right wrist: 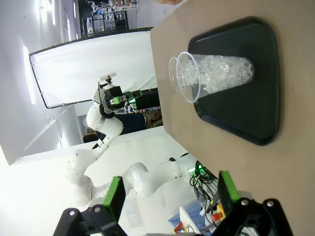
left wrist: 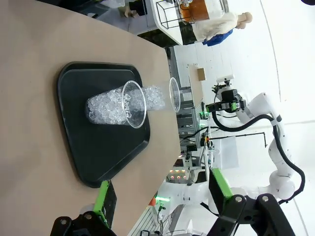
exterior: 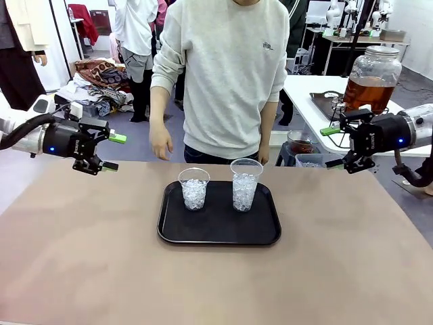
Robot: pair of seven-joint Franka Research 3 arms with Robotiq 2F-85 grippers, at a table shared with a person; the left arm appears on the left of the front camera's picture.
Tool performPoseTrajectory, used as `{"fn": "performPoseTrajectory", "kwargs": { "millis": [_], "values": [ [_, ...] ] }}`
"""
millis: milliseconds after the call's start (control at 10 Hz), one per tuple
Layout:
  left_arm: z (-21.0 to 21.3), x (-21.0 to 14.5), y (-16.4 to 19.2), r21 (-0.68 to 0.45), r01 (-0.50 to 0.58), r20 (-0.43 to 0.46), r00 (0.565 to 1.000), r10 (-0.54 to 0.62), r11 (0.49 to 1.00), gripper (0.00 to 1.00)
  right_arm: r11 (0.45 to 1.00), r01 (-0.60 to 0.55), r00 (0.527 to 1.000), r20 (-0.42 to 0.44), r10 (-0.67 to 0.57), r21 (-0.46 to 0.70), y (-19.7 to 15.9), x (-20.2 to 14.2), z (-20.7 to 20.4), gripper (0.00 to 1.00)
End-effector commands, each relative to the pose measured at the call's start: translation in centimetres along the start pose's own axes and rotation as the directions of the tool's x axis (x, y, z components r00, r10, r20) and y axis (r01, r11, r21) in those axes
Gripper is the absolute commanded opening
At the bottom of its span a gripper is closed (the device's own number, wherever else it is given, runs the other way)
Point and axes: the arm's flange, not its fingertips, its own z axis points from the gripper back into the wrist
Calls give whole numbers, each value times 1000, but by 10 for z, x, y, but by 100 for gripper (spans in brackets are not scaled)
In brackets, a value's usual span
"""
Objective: Pour the drink into the iced cup.
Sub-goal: Pick up the iced cup indicated by the human and present it to them.
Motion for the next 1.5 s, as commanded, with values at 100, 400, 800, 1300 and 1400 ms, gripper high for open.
{"fn": "performPoseTrajectory", "kwargs": {
  "millis": [100,400,800,1300,1400],
  "values": [
    [1,0,0,0,1,3,1000,-1,1000,100,1000,2,1000,6,-2,0,0,0,0,100],
    [1,0,0,0,1,3,1000,-1,1000,100,1000,2,1000,6,-2,0,0,0,0,100],
    [1,0,0,0,1,3,1000,-1,1000,100,1000,2,1000,6,-2,0,0,0,0,100],
    [1,0,0,0,1,3,1000,-1,1000,100,1000,2,1000,6,-2,0,0,0,0,100],
    [1,0,0,0,1,3,1000,-1,1000,100,1000,2,1000,6,-2,0,0,0,0,100]
  ]
}}
